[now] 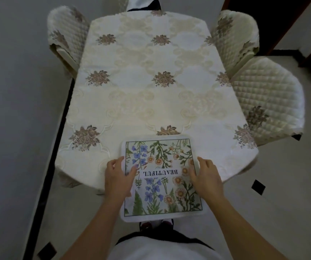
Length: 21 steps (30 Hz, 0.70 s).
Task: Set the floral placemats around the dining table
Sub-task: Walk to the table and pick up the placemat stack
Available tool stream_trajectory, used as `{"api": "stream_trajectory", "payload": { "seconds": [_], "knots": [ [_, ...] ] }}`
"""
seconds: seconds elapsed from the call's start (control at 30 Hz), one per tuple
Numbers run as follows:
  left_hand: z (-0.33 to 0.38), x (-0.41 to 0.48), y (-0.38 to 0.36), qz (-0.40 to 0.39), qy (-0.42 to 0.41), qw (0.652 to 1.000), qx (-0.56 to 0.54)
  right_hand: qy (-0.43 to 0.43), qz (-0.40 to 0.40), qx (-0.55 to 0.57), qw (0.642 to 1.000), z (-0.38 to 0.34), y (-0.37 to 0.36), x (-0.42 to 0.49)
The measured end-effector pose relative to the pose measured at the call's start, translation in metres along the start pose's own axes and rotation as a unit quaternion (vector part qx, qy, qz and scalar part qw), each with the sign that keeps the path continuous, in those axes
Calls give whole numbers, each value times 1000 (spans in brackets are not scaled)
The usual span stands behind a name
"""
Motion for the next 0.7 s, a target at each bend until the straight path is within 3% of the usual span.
{"api": "stream_trajectory", "payload": {
  "seconds": [0.23, 0.57, 0.7],
  "knots": [
    [-17, -4, -10, -8, 58, 997, -42, -29, -19, 13, 999, 23, -24, 13],
    [-23, -9, -11, 43, 35, 997, -47, -35, 7, 11, 999, 16, -24, 7],
    [-26, -5, -16, 28, 42, 989, -142, -42, 13, 30, 999, 16, -23, 6]
  ]
}}
Point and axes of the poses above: each hand's wrist, its own x-axis towards the middle knuckle, its own y-axis out of the back of the hand, z = x × y, the point moved 7 cm from there along x, towards the middle knuckle, and after that the axes turned 12 degrees about -z, right-handed, at the moved point
